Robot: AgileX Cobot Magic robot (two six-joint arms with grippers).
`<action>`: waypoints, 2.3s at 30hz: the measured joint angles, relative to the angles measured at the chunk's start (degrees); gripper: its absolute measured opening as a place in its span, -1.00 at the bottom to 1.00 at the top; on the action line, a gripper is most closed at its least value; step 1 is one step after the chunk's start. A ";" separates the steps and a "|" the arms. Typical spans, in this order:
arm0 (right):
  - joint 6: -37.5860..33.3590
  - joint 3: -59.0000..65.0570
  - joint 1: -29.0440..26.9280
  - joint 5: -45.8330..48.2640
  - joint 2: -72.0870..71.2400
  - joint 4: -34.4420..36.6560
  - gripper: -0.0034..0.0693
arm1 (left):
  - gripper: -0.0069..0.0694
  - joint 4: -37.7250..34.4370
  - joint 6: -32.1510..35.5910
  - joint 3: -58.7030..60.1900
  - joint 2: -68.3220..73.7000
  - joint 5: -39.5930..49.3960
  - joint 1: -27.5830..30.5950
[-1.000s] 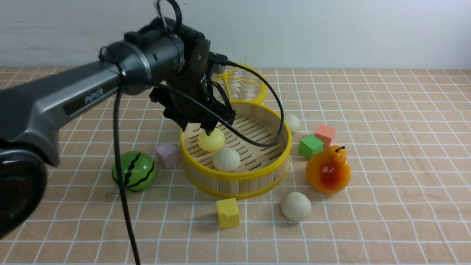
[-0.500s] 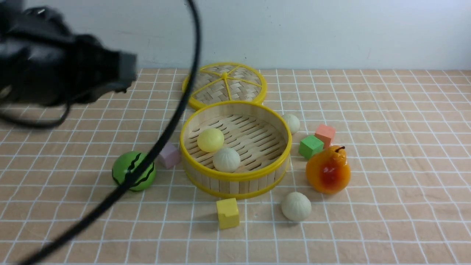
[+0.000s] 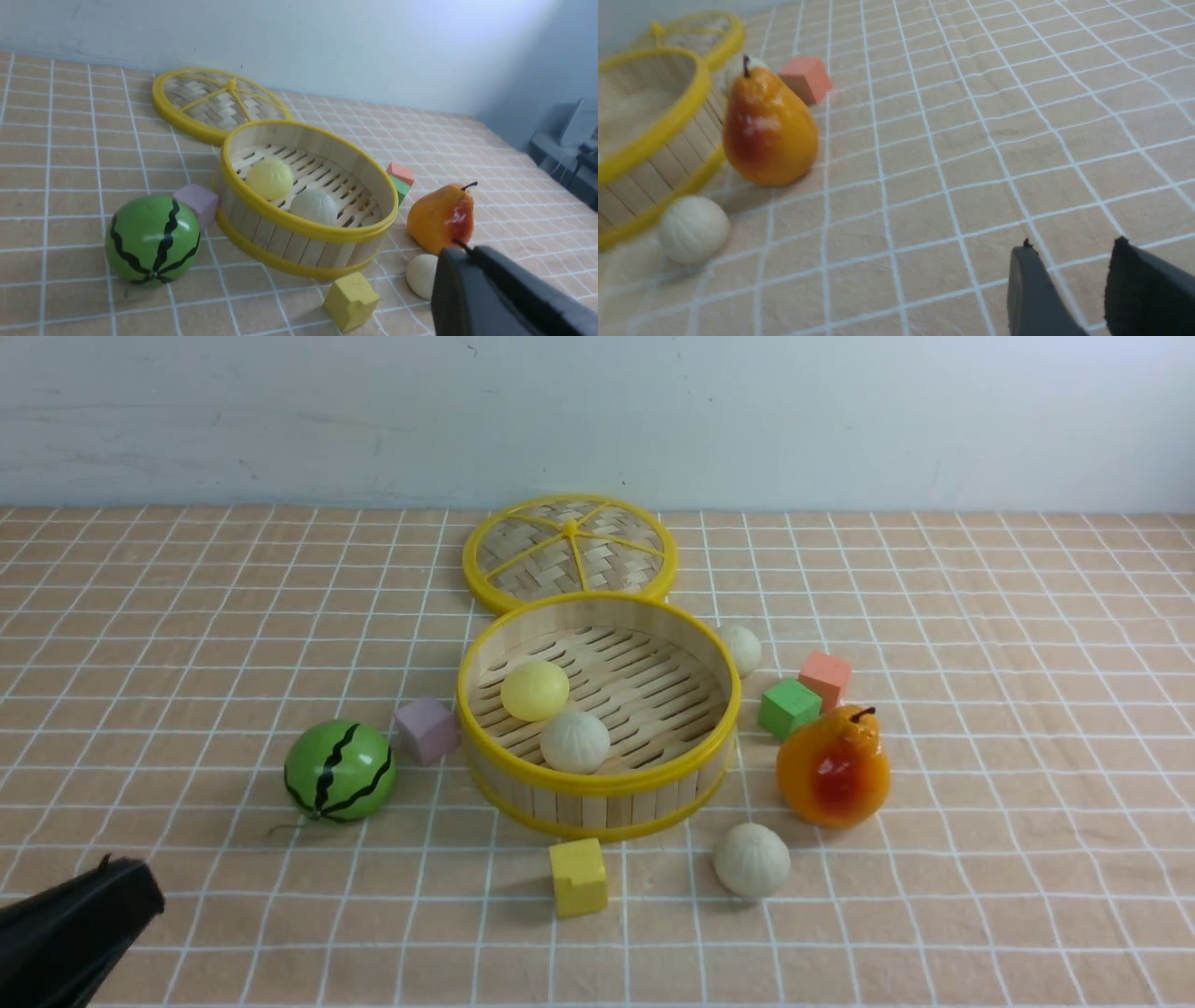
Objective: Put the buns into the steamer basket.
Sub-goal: Use the right arm to grab a steamed stuffed bun
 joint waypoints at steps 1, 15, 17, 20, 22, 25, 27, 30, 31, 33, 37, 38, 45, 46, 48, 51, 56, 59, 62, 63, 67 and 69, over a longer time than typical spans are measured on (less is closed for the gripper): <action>2.73 0.05 0.00 -1.83 0.00 3.60 -0.24 | -0.85 0.00 0.00 1.76 -2.99 -0.96 0.00; 0.91 -13.71 4.22 5.94 7.43 21.42 -0.24 | -0.85 0.00 0.00 8.21 -8.16 -2.25 0.00; -4.81 -22.18 5.72 16.22 16.52 18.67 -0.24 | -0.85 0.00 0.00 8.21 -8.16 -2.25 0.00; -9.88 -32.73 6.28 29.07 30.93 14.18 -0.24 | -0.85 0.00 0.00 8.21 -8.16 -2.25 0.00; -12.06 -38.33 6.34 35.03 41.19 11.01 -0.24 | -0.85 0.00 0.00 8.21 -8.16 -2.25 0.00; -12.81 -46.80 6.34 38.27 56.47 6.76 -0.24 | -0.85 0.00 0.00 8.21 -8.16 -2.25 0.00; -13.32 -51.96 7.33 38.33 67.61 6.75 -0.24 | -0.85 0.00 0.00 8.21 -8.16 -2.25 0.00; -14.48 -58.18 12.48 37.86 79.21 7.45 -0.24 | -0.85 0.00 0.00 8.21 -8.16 -2.25 0.00; -14.48 -60.69 15.05 37.72 82.79 7.32 -0.24 | -0.85 0.00 0.00 8.21 -8.16 -2.25 0.00; -13.80 -66.20 20.10 37.60 89.14 5.74 -0.24 | -0.85 0.00 0.00 8.21 -8.16 -2.25 0.00; -11.13 -75.91 27.60 37.61 98.38 0.37 -0.24 | -0.85 0.00 0.00 8.21 -8.16 -2.25 0.00; -10.66 -77.10 28.43 37.54 99.41 -0.66 -0.24 | -0.85 0.00 0.00 8.21 -8.16 -2.25 0.00; -10.00 -83.86 31.62 36.86 107.82 -2.68 -0.24 | -0.85 0.00 0.00 8.21 -8.16 -2.25 0.00; -10.00 -83.86 31.62 36.75 107.99 -2.68 -0.24 | -0.85 0.00 0.00 8.21 -8.16 -2.25 0.00; -10.05 -83.93 31.62 35.41 109.52 -2.09 -0.24 | -0.85 0.00 0.00 8.21 -8.16 -2.25 0.00; -10.66 -83.93 31.62 33.03 110.57 -1.60 -0.24 | -0.84 0.00 0.00 8.21 -8.16 -2.25 0.00; -10.66 -83.93 30.84 29.64 111.61 -1.87 -0.24 | -0.83 0.00 0.00 8.21 -8.16 -2.25 0.00; -10.66 -83.97 30.42 29.43 112.15 -1.28 -0.24 | -0.82 0.00 0.00 8.21 -8.16 -2.25 0.00; -10.66 -83.99 30.37 29.43 112.56 -0.28 -0.24 | -0.82 0.00 0.00 8.21 -8.16 -2.25 0.00; -10.66 -84.04 30.37 29.48 112.61 0.00 -0.24 | -0.82 0.00 0.00 8.21 -8.16 -2.25 0.00; -10.66 -84.04 30.37 29.54 112.94 0.17 -0.24 | -0.81 0.00 0.00 8.21 -8.16 -2.25 0.00; -10.66 -84.10 30.37 29.59 113.40 0.17 -0.24 | -0.80 0.00 0.00 8.21 -8.16 -2.25 0.00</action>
